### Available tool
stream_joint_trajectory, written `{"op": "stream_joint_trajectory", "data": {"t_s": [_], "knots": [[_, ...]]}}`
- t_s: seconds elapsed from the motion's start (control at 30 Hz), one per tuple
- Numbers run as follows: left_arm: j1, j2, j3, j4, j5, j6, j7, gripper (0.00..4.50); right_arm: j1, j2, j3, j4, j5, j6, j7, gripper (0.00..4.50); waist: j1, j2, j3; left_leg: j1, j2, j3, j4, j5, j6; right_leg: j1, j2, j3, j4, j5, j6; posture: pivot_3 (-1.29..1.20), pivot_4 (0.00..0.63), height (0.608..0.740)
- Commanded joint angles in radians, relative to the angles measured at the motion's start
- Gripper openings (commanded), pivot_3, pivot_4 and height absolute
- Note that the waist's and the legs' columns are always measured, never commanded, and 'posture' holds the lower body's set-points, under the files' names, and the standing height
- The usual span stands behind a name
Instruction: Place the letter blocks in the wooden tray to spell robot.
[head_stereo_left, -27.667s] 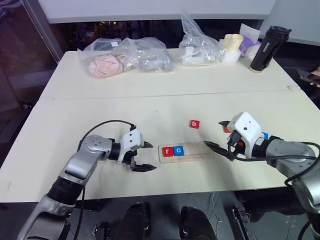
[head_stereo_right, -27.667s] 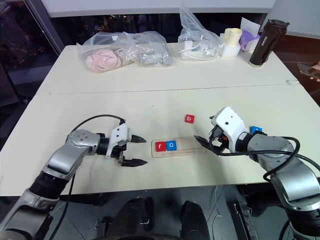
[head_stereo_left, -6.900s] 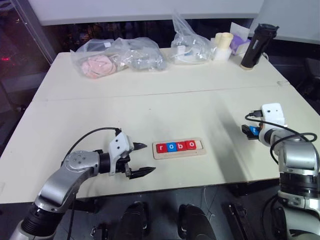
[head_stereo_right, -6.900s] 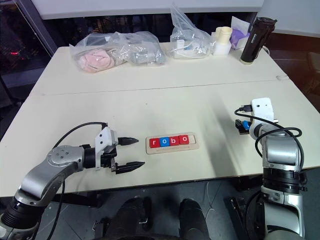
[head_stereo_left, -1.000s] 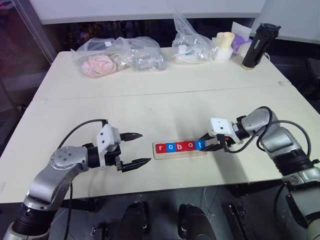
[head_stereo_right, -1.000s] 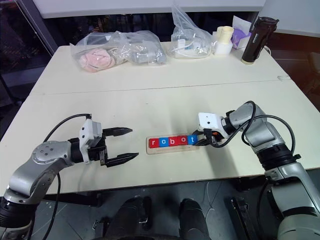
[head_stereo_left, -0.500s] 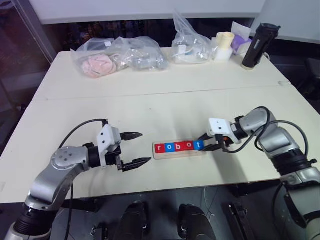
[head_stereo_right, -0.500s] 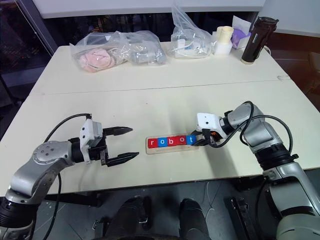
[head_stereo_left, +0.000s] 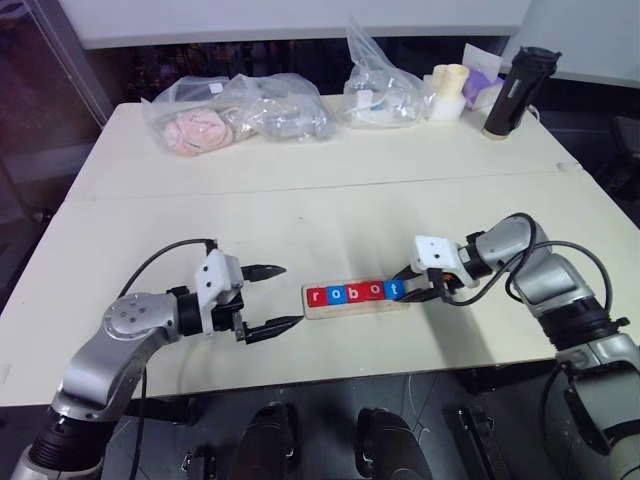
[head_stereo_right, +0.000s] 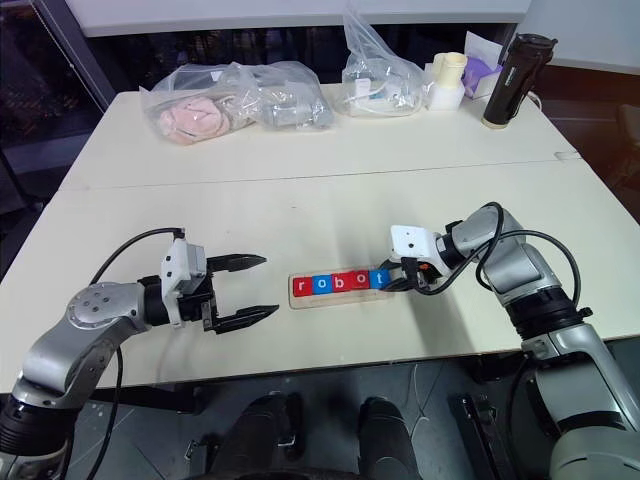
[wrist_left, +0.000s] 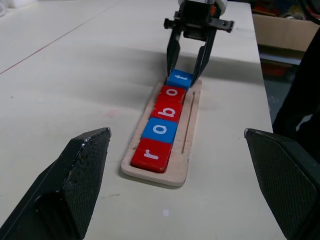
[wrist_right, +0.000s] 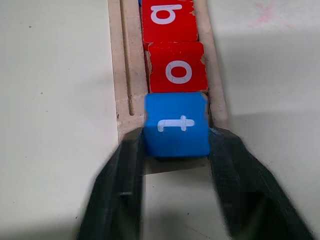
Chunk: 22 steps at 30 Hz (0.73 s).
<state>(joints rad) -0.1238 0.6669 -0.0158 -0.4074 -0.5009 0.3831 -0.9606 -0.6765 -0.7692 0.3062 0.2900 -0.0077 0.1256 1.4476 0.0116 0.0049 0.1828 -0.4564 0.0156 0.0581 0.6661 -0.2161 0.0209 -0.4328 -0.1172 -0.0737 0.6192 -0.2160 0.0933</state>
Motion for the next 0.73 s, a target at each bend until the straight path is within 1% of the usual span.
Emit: {"op": "stream_joint_trajectory", "data": {"t_s": [0.03,0.07,0.23,0.37,0.53,0.73], "knots": [[-0.010,0.001,0.007,-0.013,0.001,-0.019,-0.004,4.50,-0.026,-0.003,-0.010,-0.006,-0.002,-0.001,-0.005,4.05,0.000,0.000,0.000,0.000,0.000,0.000,0.000,0.000,0.000,0.000,0.000,0.000,0.000,0.000,0.000,0.00,0.150,0.725],[-0.010,0.001,0.007,-0.014,0.000,-0.018,-0.004,4.50,-0.026,-0.004,-0.011,-0.007,-0.002,-0.001,-0.005,4.47,0.000,0.000,0.000,0.000,0.000,0.000,0.000,0.000,0.000,0.000,0.000,0.000,0.000,0.000,0.000,0.00,0.150,0.725],[-0.010,0.000,0.007,-0.015,-0.001,-0.015,-0.003,4.50,-0.022,-0.019,-0.030,-0.033,0.008,0.019,-0.006,4.47,0.000,0.000,0.000,0.000,0.000,0.000,0.000,0.000,0.000,0.000,0.000,0.000,0.000,0.000,0.000,0.00,0.150,0.725],[-0.002,0.011,0.009,-0.025,-0.003,0.025,0.018,4.50,0.001,-0.045,-0.082,-0.096,0.043,0.085,-0.025,4.47,0.001,0.000,0.000,0.000,0.000,0.000,0.000,0.000,0.000,0.000,0.000,0.000,0.000,0.000,0.000,0.00,0.150,0.725],[0.015,0.023,0.021,-0.043,0.000,0.045,0.039,4.50,0.115,-0.108,-0.210,-0.284,0.127,0.249,-0.091,4.47,0.002,0.000,0.000,0.000,0.001,-0.001,0.000,0.000,0.000,0.000,0.000,0.000,0.000,0.000,0.000,0.00,0.150,0.725],[0.020,0.025,0.021,-0.044,-0.017,0.065,0.048,4.50,0.254,-0.161,-0.312,-0.467,0.186,0.373,-0.171,4.47,0.001,0.000,0.000,0.000,0.001,-0.002,0.000,0.000,0.000,0.000,-0.001,0.000,0.000,0.000,0.000,0.00,0.150,0.725]]}}
